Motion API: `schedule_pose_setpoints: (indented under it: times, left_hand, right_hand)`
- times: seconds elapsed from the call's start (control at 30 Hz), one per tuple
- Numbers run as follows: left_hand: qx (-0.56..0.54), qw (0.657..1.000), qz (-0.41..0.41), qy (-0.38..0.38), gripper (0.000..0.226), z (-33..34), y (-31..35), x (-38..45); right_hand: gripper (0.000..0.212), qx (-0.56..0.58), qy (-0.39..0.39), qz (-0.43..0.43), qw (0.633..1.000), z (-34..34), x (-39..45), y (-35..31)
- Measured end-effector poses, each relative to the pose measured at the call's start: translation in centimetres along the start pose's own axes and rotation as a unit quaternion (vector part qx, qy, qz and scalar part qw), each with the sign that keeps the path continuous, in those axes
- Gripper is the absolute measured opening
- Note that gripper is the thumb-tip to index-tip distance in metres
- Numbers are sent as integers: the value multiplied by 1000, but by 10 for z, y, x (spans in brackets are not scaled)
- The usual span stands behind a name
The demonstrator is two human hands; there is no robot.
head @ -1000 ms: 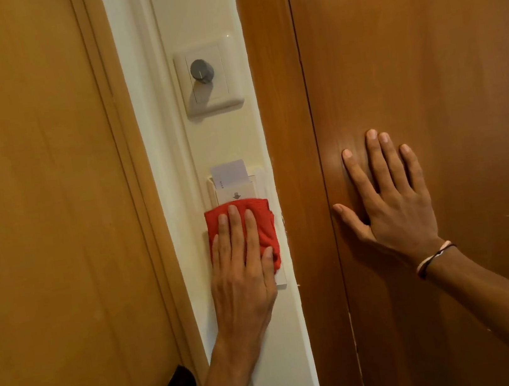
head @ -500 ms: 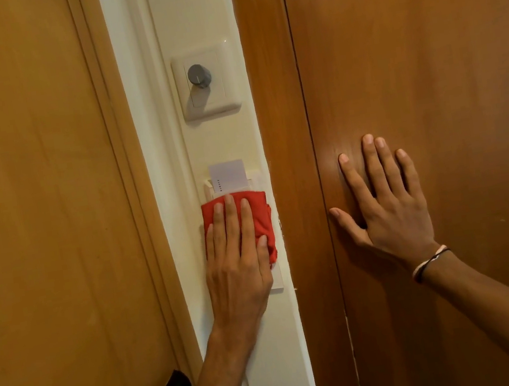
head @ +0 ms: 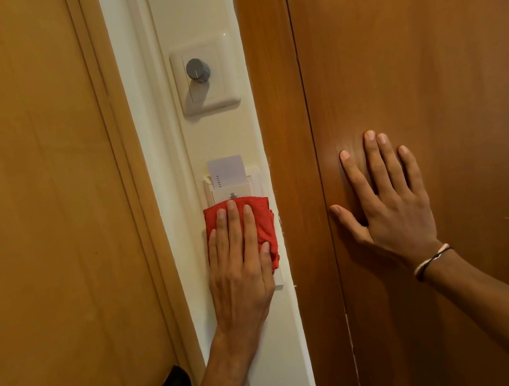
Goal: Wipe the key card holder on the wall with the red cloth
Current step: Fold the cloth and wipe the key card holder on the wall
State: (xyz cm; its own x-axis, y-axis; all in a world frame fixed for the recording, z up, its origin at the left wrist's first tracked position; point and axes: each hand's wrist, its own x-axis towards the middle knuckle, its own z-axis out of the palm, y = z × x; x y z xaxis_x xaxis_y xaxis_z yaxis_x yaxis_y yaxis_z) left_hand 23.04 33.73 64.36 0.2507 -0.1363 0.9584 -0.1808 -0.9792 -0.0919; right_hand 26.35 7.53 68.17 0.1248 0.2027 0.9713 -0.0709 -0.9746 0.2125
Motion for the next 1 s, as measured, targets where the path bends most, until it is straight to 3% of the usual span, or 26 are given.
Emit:
schedule_pose_setpoints:
  times: [0.23,0.4,0.53,0.67,0.8,0.9,1.0]
  left_hand:
    - [-2,1000,-28,7,59,-1,-1,33]
    - [10,999,36,-3,56,3,-1,-7]
    - [1,1000,-7,-8,59,-3,-1,12]
    - [22,996,79,-24,62,1,-1,-1]
    - [-29,999,-14,8,59,-2,2,12]
    - [0,999,47,1,64,3,-4,9]
    - [-10,1000,-2,16,70,4,-10,13]
  right_hand:
    - [89,-4,3,2,1000,1,0,1]
    - [89,-4,0,3,1000,1,-1,0]
    - [88,-3,-2,3,1000,-1,0,-1]
    - [87,-3,0,5,1000,-2,-1,-1]
    - [88,-1,1,4,1000,-1,0,0]
    - [88,-2,1,3,1000,0,-2,0]
    - [87,1,1,3,1000,-1,-1,0]
